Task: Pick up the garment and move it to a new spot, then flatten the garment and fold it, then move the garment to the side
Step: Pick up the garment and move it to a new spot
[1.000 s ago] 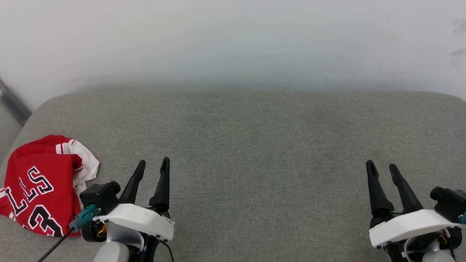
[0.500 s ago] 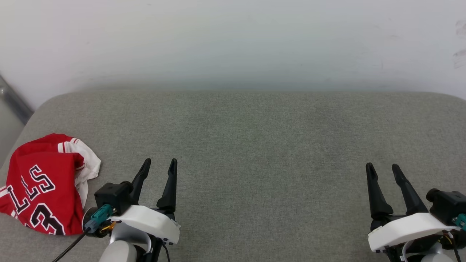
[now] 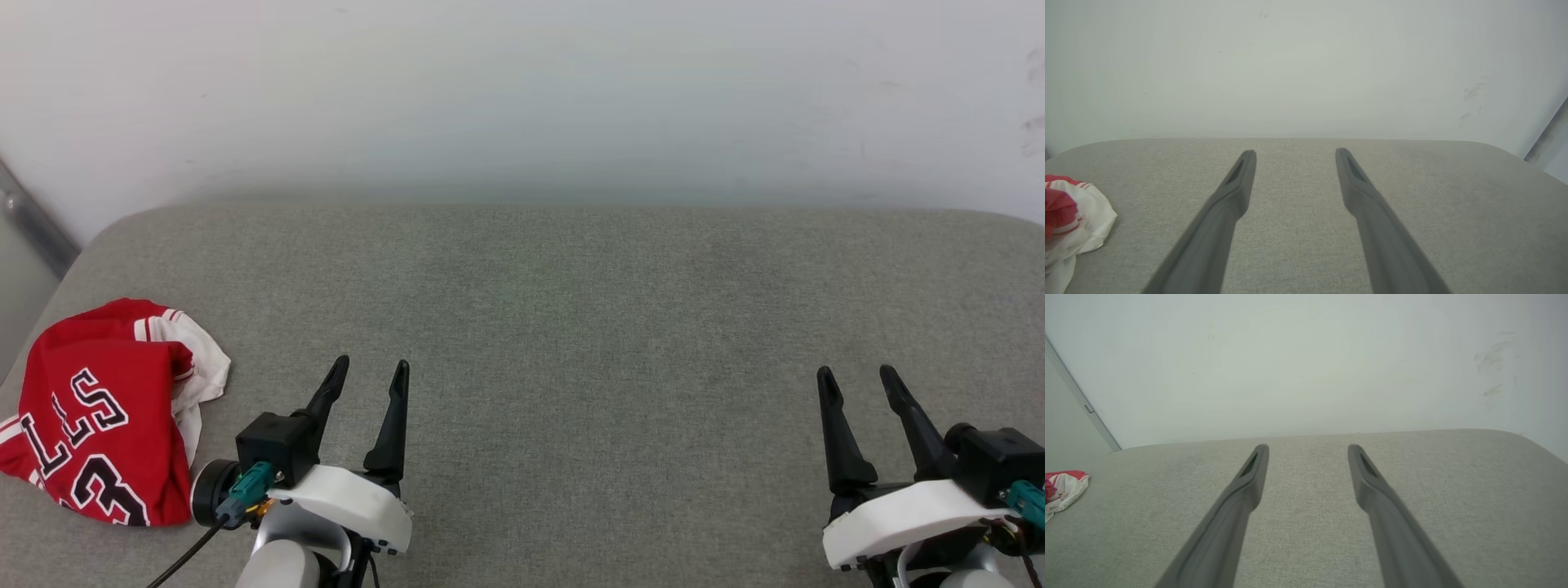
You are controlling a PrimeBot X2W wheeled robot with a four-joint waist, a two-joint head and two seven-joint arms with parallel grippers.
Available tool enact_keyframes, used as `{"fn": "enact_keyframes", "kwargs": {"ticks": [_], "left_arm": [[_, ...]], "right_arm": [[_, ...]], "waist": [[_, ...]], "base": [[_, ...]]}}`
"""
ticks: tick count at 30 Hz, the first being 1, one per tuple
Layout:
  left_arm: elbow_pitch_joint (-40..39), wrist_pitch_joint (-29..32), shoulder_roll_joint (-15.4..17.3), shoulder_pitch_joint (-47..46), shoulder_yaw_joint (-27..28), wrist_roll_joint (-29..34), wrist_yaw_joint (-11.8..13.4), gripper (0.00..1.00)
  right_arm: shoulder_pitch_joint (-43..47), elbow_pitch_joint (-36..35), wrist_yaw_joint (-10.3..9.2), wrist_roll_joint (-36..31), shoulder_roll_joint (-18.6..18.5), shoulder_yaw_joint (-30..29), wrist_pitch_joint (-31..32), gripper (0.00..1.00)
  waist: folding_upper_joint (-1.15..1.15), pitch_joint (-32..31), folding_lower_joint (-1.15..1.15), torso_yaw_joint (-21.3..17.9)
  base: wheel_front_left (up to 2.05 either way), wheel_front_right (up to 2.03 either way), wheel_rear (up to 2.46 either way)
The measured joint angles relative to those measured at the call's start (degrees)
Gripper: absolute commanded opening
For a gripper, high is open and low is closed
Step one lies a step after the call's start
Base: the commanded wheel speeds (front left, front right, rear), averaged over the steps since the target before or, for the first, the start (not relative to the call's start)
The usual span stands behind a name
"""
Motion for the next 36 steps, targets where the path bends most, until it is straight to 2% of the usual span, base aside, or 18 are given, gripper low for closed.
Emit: {"fn": "enact_keyframes", "kwargs": {"ticks": [22,29,36], "left_arm": [[3.2,-2.3,-1.6,-1.1,0.7,4.6,-0.1,1.00],[4.1,-2.5,-2.1,-2.0,1.1,4.1,0.1,1.00],[4.3,-2.5,-2.1,-3.2,2.6,4.1,0.8,1.00]], "right_arm": [[0.6,-0.1,0.01,-7.3,0.0,-0.3,-1.0,1.00],[1.0,-0.7,0.01,-7.8,0.0,-0.5,-1.1,1.00],[0.7,-0.9,0.01,-7.5,0.0,0.6,-1.0,1.00]], "waist": [[0.00,0.0,0.00,0.9],[0.00,0.5,0.00,3.8],[0.00,0.9,0.00,9.4]], "base": [[0.00,0.00,0.00],[0.00,0.00,0.00],[0.00,0.00,0.00]]}}
